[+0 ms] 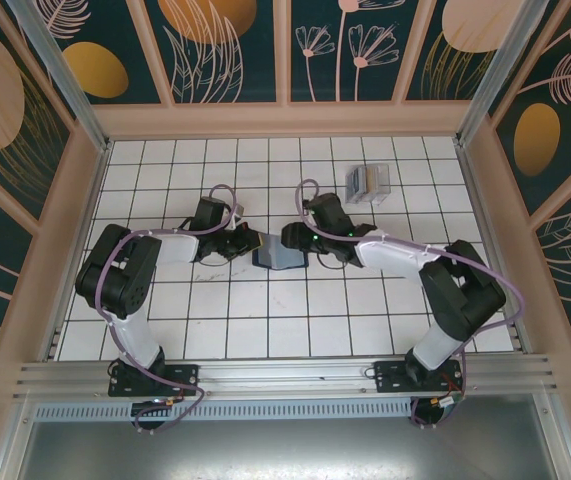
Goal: Put the credit cards into the card holder
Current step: Flip over the card slot on the card holder.
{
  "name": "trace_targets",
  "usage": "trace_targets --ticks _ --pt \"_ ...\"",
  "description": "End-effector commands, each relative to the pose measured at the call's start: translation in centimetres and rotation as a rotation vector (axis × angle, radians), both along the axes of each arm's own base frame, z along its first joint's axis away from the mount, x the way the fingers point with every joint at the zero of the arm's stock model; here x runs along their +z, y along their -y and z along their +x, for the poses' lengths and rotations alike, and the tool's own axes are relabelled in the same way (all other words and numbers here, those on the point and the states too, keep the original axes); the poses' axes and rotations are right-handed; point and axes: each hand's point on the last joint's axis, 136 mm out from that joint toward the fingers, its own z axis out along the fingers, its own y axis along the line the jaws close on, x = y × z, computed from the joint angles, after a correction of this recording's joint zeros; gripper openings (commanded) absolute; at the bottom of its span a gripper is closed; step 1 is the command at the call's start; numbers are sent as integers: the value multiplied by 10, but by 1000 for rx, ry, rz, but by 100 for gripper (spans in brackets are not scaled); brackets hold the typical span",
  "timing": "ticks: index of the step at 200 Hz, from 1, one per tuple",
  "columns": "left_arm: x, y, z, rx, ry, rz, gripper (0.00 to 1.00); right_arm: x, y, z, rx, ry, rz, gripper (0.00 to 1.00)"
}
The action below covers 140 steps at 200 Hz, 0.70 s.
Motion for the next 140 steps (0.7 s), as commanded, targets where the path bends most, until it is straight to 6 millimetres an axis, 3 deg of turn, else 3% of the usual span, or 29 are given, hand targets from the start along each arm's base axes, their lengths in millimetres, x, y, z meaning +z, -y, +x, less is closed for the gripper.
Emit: trace_targets --ticks 1,22,48,63,98,140 --pt "5 3 4 -7 21 -7 8 -11 -24 -4 78 -44 46 48" --pt "6 2 4 -6 25 -1 12 -37 -27 -3 69 -87 40 45" --pt "7 0 3 -5 35 13 26 -77 -6 -3 8 -168 -4 43" --pt "4 -4 3 -15 36 47 30 -85 4 -6 -9 -194 -11 43" --pt "-7 -23 3 2 52 166 40 -68 7 -1 0 -164 -24 46" --pt "-17 -35 -2 6 54 242 36 -21 8 21 -21 -88 47 49"
